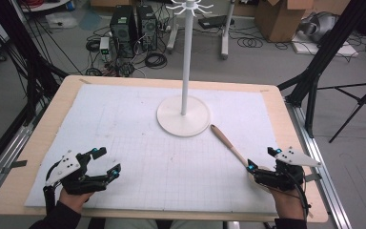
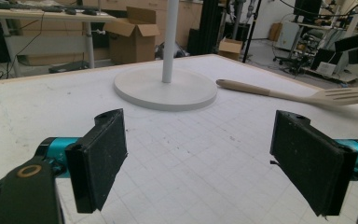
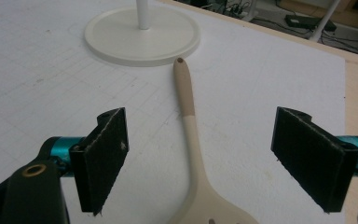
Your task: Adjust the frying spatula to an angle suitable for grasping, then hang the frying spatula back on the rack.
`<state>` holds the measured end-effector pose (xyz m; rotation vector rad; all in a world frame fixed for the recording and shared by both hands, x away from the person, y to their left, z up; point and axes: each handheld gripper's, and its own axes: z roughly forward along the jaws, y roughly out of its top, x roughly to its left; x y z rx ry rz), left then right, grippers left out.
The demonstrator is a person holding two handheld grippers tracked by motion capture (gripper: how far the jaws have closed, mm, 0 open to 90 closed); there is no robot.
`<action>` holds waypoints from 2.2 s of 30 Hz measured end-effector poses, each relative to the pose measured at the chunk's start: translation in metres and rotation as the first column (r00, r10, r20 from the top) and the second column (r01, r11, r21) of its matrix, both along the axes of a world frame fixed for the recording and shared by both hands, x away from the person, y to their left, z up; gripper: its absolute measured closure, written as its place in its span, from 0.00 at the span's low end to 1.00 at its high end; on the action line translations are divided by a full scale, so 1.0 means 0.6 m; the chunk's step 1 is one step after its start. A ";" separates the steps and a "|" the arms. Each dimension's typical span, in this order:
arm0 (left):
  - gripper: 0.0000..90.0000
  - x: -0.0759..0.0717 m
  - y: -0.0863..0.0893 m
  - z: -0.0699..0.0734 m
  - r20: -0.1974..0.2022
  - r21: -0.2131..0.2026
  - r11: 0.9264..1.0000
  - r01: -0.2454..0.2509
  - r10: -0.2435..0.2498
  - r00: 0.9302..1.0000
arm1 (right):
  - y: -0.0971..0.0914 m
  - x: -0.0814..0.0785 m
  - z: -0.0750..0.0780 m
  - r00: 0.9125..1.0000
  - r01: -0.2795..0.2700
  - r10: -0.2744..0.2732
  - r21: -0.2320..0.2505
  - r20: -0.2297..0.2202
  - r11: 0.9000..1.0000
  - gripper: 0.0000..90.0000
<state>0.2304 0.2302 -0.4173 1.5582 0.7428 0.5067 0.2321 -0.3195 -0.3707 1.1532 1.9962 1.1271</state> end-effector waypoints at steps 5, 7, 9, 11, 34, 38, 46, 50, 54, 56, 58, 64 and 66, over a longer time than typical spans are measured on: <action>0.21 0.000 0.000 0.000 -0.001 -0.002 1.000 0.000 0.000 1.000 | 0.003 0.005 -0.005 1.000 -0.009 0.008 -0.015 -0.012 1.000 0.20; 0.21 0.002 -0.001 0.000 -0.002 0.000 1.000 0.000 0.000 1.000 | 0.005 0.006 -0.007 1.000 -0.010 0.010 -0.018 -0.019 1.000 0.20; 0.21 0.004 -0.004 -0.002 -0.008 0.001 1.000 0.006 -0.006 1.000 | 0.007 0.013 -0.009 0.999 -0.017 0.016 -0.039 -0.033 0.999 0.22; 0.21 0.005 -0.004 -0.002 -0.010 0.004 1.000 0.008 -0.008 1.000 | 0.008 0.016 -0.010 0.999 -0.016 0.015 -0.041 -0.041 0.999 0.23; 0.21 0.007 -0.010 -0.003 -0.017 0.005 1.000 0.025 -0.025 1.000 | 0.037 0.156 -0.062 0.938 -0.117 0.038 -0.212 -0.345 0.970 0.33; 0.21 0.006 -0.008 -0.002 -0.014 0.006 1.000 0.023 -0.023 1.000 | 0.036 0.163 -0.070 0.927 -0.127 0.037 -0.221 -0.373 0.967 0.36; 0.21 0.006 -0.008 -0.003 -0.017 0.009 1.000 0.026 -0.026 1.000 | 0.047 0.170 -0.079 0.911 -0.163 0.057 -0.229 -0.409 0.960 0.42; 0.21 0.006 -0.008 -0.003 -0.021 0.007 1.000 0.023 -0.023 1.000 | 0.047 0.173 -0.081 0.906 -0.171 0.061 -0.231 -0.420 0.958 0.46; 0.21 0.006 -0.008 -0.003 -0.022 0.008 1.000 0.023 -0.023 0.999 | 0.049 0.176 -0.085 0.898 -0.187 0.072 -0.229 -0.433 0.955 0.51; 0.21 0.006 -0.008 -0.003 -0.023 0.009 1.000 0.023 -0.022 0.999 | 0.050 0.178 -0.085 0.895 -0.190 0.076 -0.223 -0.439 0.956 0.52; 0.21 0.006 -0.008 -0.003 -0.025 0.008 1.000 0.022 -0.022 0.999 | 0.050 0.180 -0.085 0.896 -0.188 0.075 -0.221 -0.437 0.957 0.52; 0.21 0.006 -0.008 -0.003 -0.026 0.008 1.000 0.022 -0.022 0.999 | 0.047 0.186 -0.086 0.883 -0.206 0.102 -0.183 -0.458 0.961 0.63; 0.21 0.006 -0.008 -0.003 -0.026 0.008 1.000 0.023 -0.022 0.999 | 0.051 0.187 -0.084 0.878 -0.214 0.106 -0.186 -0.467 0.959 0.71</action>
